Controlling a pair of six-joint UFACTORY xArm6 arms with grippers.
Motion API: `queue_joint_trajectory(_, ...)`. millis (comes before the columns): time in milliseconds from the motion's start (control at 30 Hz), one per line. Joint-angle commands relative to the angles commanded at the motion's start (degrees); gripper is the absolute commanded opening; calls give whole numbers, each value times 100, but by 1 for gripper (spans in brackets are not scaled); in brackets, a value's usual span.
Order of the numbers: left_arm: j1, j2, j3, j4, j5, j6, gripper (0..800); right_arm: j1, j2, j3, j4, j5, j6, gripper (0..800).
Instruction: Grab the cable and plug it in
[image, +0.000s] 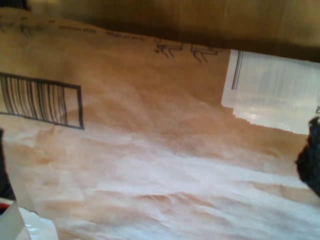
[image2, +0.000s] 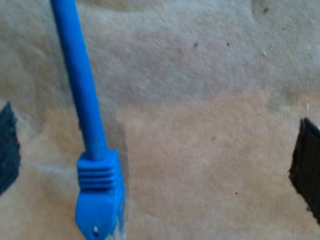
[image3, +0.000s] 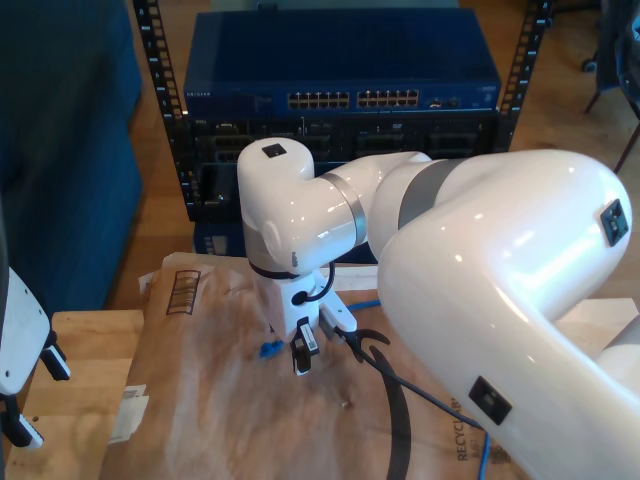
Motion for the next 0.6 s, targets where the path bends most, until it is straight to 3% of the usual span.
queue_joint_trajectory(400, 9, 0, -9, 0, -79, 9, 800, 0, 123, -97, 0, -202, 0, 574)
queue_joint_trajectory(600, 9, 0, -9, 0, -79, 9, 800, 0, 141, -88, 0, -202, 18, 447)
